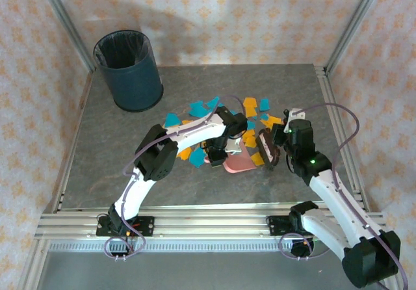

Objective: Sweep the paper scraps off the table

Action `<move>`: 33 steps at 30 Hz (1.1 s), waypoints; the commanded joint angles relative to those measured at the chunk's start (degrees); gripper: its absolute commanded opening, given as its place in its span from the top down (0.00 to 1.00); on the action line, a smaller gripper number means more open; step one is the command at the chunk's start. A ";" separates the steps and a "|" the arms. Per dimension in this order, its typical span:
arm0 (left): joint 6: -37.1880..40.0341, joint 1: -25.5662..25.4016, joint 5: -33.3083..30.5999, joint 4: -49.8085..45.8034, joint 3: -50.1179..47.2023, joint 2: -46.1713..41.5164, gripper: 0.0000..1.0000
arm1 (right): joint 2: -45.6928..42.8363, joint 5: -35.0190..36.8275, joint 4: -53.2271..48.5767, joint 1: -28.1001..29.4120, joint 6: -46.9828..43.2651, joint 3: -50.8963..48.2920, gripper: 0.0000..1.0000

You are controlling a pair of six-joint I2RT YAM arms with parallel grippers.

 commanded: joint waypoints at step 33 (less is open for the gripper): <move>-3.77 0.37 -3.74 0.38 -4.97 -3.52 1.00 | -3.45 -8.02 -3.62 0.27 4.35 4.13 1.00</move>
